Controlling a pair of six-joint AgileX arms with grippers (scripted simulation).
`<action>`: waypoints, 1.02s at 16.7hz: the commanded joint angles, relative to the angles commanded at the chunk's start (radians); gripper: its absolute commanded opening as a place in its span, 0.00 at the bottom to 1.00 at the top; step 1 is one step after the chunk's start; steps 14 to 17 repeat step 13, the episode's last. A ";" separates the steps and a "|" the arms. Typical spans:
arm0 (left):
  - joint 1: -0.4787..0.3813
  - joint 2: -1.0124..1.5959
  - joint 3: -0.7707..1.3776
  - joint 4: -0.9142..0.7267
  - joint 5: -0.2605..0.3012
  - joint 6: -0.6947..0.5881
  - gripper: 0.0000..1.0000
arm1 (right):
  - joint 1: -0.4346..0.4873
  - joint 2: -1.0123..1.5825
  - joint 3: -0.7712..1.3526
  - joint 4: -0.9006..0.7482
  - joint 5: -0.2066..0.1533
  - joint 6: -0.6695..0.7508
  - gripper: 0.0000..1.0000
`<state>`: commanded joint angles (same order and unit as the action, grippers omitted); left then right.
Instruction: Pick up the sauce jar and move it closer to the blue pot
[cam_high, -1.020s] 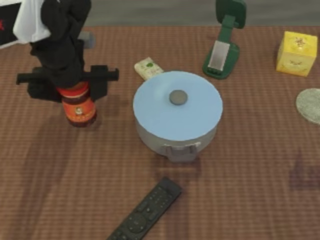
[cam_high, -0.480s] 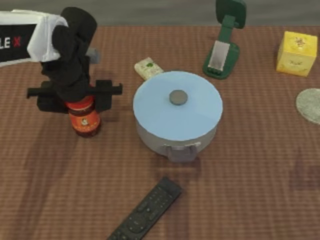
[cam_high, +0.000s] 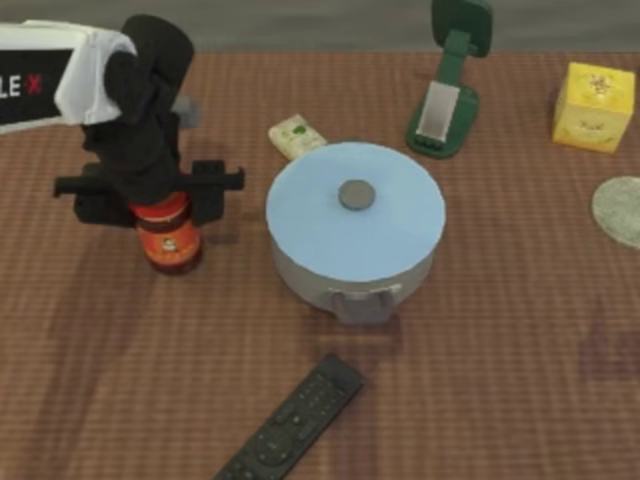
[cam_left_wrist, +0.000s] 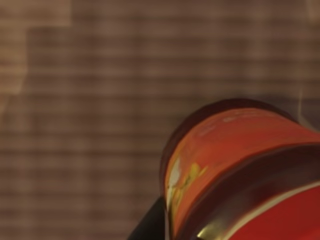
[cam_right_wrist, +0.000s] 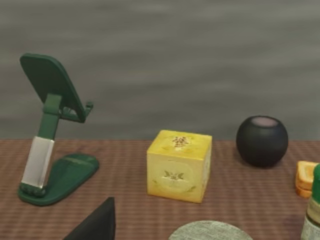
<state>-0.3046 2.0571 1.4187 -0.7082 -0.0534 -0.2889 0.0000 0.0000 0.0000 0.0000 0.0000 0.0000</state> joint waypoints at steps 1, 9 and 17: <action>0.000 0.000 0.000 0.000 0.000 0.000 0.53 | 0.000 0.000 0.000 0.000 0.000 0.000 1.00; 0.000 0.000 0.000 0.000 0.000 0.000 1.00 | 0.000 0.000 0.000 0.000 0.000 0.000 1.00; 0.000 0.000 0.000 0.000 0.000 0.000 1.00 | 0.000 0.000 0.000 0.000 0.000 0.000 1.00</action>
